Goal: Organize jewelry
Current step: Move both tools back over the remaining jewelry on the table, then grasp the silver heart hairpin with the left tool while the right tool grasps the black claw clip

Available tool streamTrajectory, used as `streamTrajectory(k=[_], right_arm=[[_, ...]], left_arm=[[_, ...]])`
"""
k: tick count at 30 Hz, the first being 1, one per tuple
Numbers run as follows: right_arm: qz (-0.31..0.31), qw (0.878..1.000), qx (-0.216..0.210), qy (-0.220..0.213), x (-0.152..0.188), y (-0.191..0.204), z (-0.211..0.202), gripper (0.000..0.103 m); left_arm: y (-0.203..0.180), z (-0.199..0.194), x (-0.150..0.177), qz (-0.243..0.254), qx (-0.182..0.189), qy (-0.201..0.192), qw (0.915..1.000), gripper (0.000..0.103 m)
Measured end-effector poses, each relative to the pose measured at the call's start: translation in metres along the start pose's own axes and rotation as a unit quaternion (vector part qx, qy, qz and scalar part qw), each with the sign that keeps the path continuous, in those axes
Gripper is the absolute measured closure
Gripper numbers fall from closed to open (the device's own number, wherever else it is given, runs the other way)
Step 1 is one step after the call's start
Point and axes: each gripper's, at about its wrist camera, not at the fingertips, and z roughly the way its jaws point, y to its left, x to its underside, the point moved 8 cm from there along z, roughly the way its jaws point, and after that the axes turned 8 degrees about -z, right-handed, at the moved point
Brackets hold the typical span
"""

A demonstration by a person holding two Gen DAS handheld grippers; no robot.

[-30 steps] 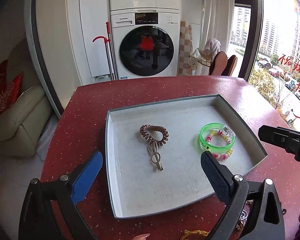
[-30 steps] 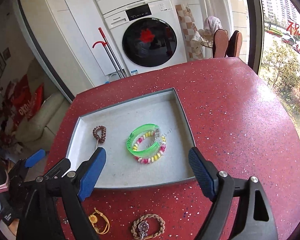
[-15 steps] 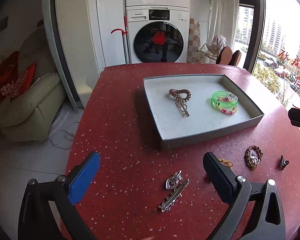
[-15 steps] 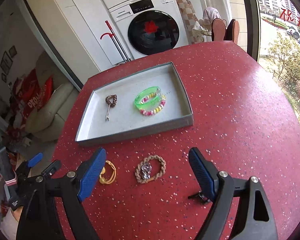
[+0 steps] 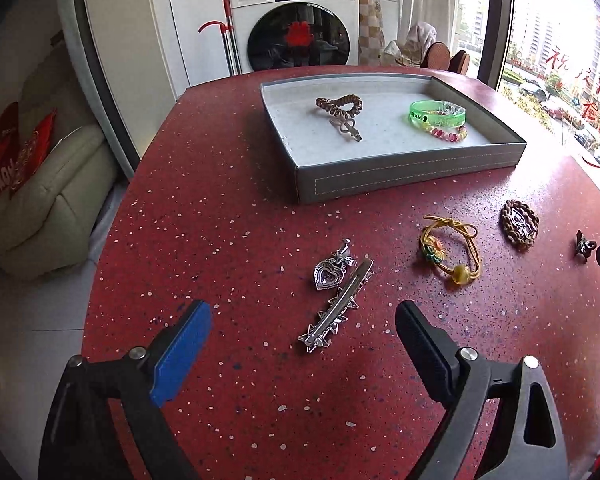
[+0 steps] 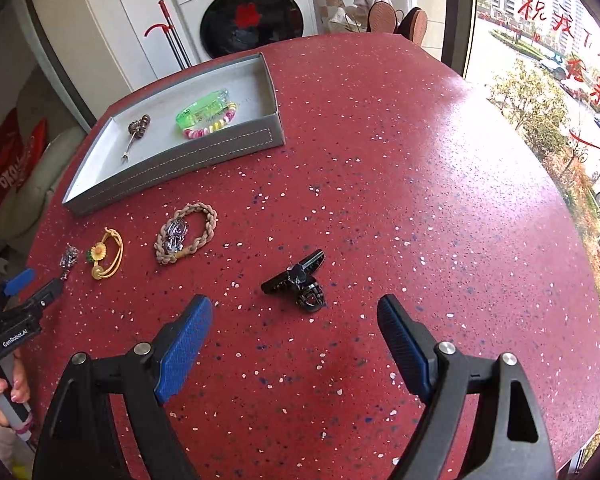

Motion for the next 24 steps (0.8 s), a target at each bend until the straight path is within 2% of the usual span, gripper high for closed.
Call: streamTrajectory(k=[4,6,9,14,18,19,21,24], right_arm=[[-0.025,1.0,0.009,0.005,-0.003,0.006,0.009,0.02],[-0.032,0.999,0.013,0.009,-0.004,0.007,0.013,0.024],[-0.037,0.999,0.018,0.012,-0.006,0.009,0.02,0.03],[-0.052,0.998,0.036,0.01,-0.008,0.014,0.025,0.042],[-0.061,0.997,0.043,0.006,-0.009,0.017,0.025,0.061],[-0.061,0.997,0.042,0.006,-0.009,0.018,0.024,0.064],[-0.062,0.997,0.043,0.005,-0.009,0.019,0.024,0.063],[-0.061,0.997,0.042,0.001,-0.007,0.019,0.023,0.064]], left_arm=[[-0.002,0.004,0.0,-0.003,0.0,0.001,1.0,0.001],[-0.006,0.008,0.001,0.0,0.003,0.01,0.9999,0.014],[-0.01,0.013,0.002,0.002,0.002,0.015,0.9999,0.017],[-0.017,0.012,0.001,0.006,0.012,0.013,0.9998,0.032],[-0.021,0.011,0.0,0.009,0.018,0.014,0.9997,0.053],[-0.021,0.011,0.0,0.009,0.018,0.013,0.9997,0.054],[-0.021,0.01,0.0,0.009,0.02,0.011,0.9997,0.063],[-0.02,0.008,0.001,0.002,0.029,0.009,0.9995,0.066]])
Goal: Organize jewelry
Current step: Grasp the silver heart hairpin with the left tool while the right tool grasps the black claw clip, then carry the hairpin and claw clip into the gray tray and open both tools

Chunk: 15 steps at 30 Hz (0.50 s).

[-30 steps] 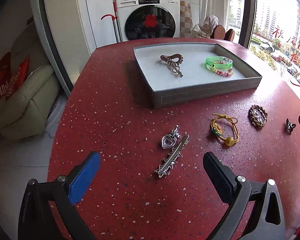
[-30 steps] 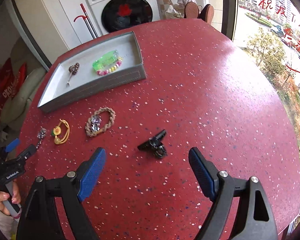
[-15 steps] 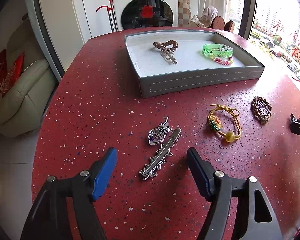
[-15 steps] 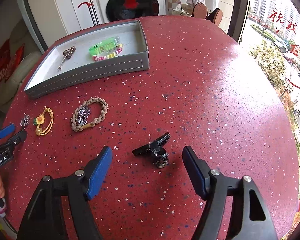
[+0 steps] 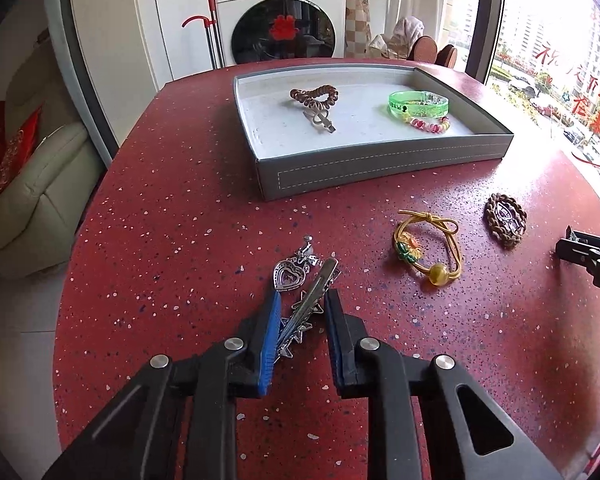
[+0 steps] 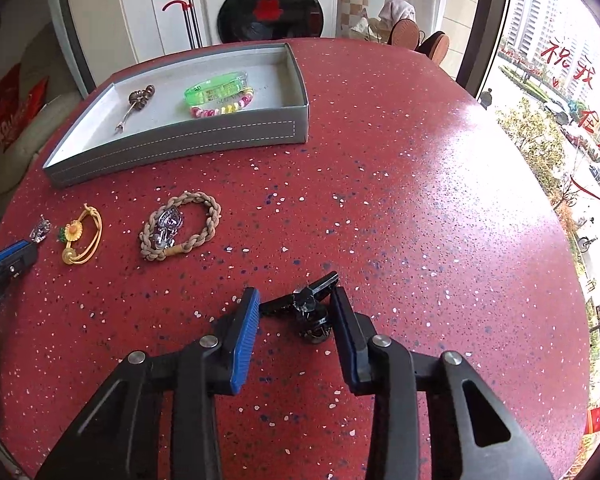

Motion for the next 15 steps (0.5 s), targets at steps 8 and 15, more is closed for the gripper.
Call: streamTrajectory(k=[8,15], right_arm=[[0.013,0.999,-0.025,-0.014,0.001,-0.003,-0.016,0.064],[0.009,0.998,-0.048,-0.034,-0.01,0.004,-0.037,0.064]], left_arm=[[0.002,-0.01,-0.001,-0.017,0.02,-0.003,0.9996,0.072],[0.001,-0.024,-0.004,-0.022,0.034,-0.011,0.9991,0.072]])
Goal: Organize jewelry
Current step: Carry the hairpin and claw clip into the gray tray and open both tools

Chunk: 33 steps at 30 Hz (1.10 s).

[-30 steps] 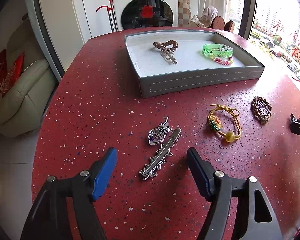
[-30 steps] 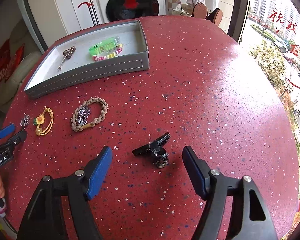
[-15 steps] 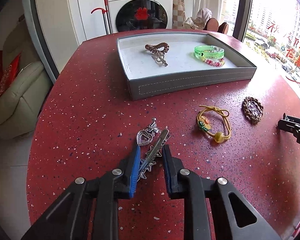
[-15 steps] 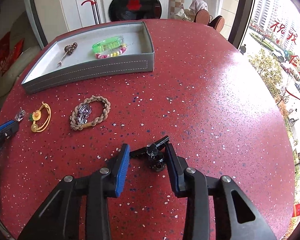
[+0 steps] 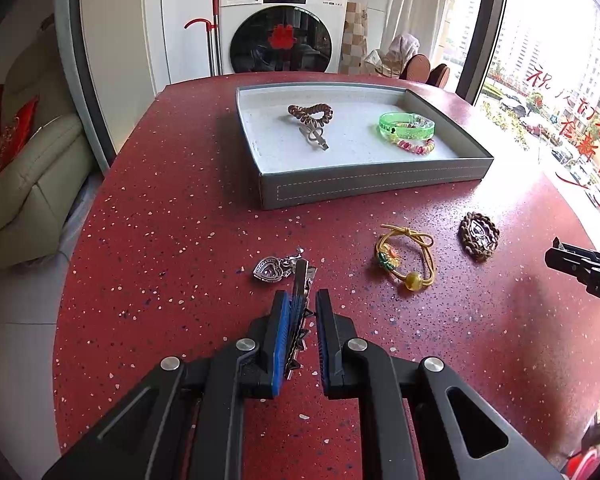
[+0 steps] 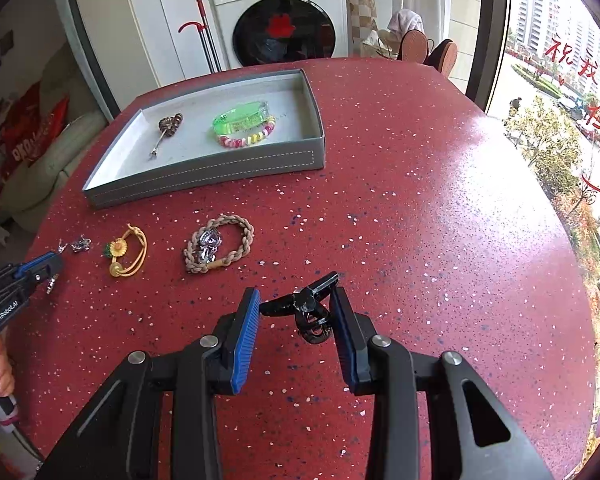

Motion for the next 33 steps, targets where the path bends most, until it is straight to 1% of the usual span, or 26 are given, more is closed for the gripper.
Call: streamTrajectory(k=[7,13,17,22,27,33], right_arm=[[-0.012,0.999,-0.023,-0.021,-0.024,0.017,-0.015,0.064],[-0.022,0.998,-0.038,-0.038,-0.062,0.03,-0.019,0.064],[-0.032,0.997,-0.046,-0.045,-0.088,0.039,-0.014,0.064],[-0.032,0.997,-0.062,-0.042,-0.117,0.048,0.001,0.064],[-0.023,0.996,-0.078,-0.026,-0.138,0.052,0.026,0.064],[-0.016,0.996,-0.089,0.008,-0.147,0.056,0.065,0.064]], left_arm=[[-0.013,-0.018,-0.018,0.005,0.018,-0.019,0.9996,0.072],[-0.03,-0.027,-0.049,0.014,0.033,-0.042,0.9985,0.072],[-0.037,-0.024,-0.071,0.017,0.038,-0.05,0.9979,0.072],[-0.041,-0.013,-0.096,0.01,0.043,-0.053,0.9976,0.072],[-0.042,0.007,-0.118,0.003,0.041,-0.045,0.9981,0.072],[-0.04,0.041,-0.134,-0.007,0.031,-0.02,0.9993,0.072]])
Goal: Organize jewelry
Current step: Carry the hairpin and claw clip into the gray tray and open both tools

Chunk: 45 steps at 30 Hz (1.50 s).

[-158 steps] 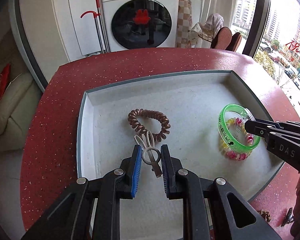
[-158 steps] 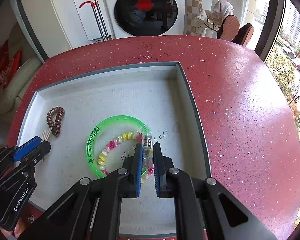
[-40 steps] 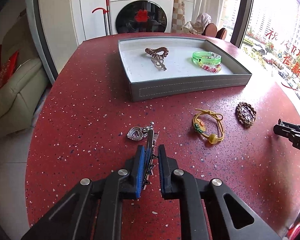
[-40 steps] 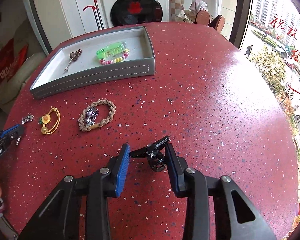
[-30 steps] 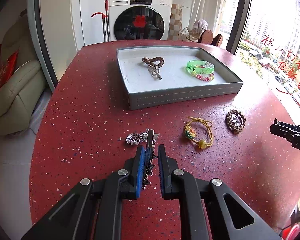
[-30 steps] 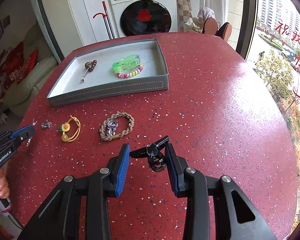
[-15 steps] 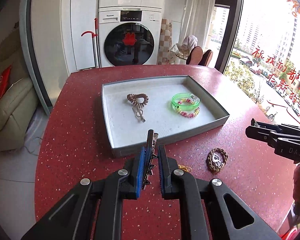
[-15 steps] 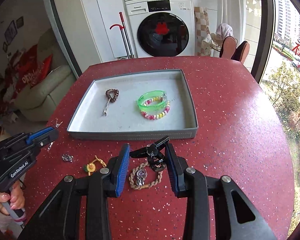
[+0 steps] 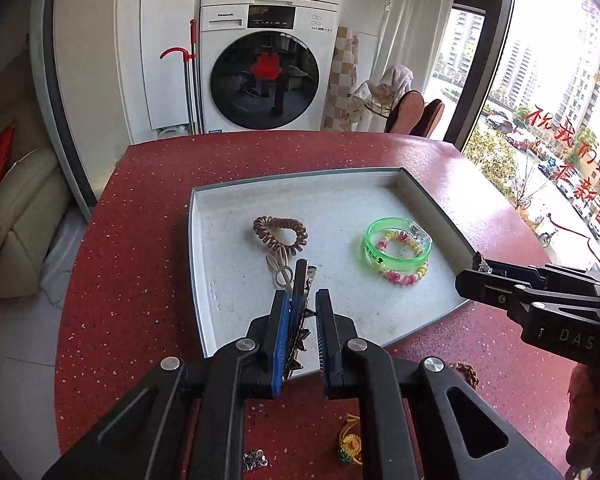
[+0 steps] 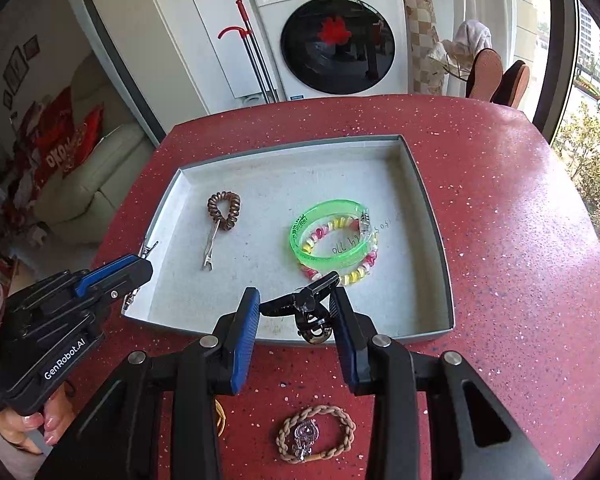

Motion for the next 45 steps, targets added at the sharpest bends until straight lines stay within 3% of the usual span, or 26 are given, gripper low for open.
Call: streamTrajectory(k=[8,14,22,29,31,33,39,45], right_arm=[[0.024,0.998,-0.005,0.052,0.004,-0.014,0.045,0.064],[0.028,0.998,0.008,0.059,-0.001,-0.024,0.063,0.064],[0.016,0.998,0.041,0.036,-0.02,-0.032,0.072,0.064],[-0.011,0.998,0.057,0.039,-0.016,-0.026,0.077,0.063],[-0.011,0.998,0.051,0.039,-0.015,-0.025,0.077,0.059],[-0.01,0.998,0.046,0.039,-0.015,-0.024,0.077,0.045],[0.004,0.999,0.027,0.019,-0.022,-0.022,0.062,0.034],[0.031,0.999,0.01,0.002,-0.023,-0.027,0.046,0.033]], left_arm=[[0.002,0.049,0.001,-0.005,-0.011,0.044,0.9989,0.072],[0.004,0.074,-0.001,-0.004,-0.027,0.057,0.998,0.072],[0.007,0.088,-0.002,0.006,-0.062,0.045,0.997,0.072],[0.004,0.09,-0.004,0.029,-0.087,0.032,0.9953,0.072],[0.004,0.09,-0.004,0.03,-0.089,0.032,0.995,0.071],[0.004,0.089,-0.004,0.028,-0.09,0.032,0.995,0.071],[0.003,0.085,-0.004,0.025,-0.091,0.031,0.9951,0.071],[0.001,0.077,-0.006,0.024,-0.082,0.022,0.9961,0.071]])
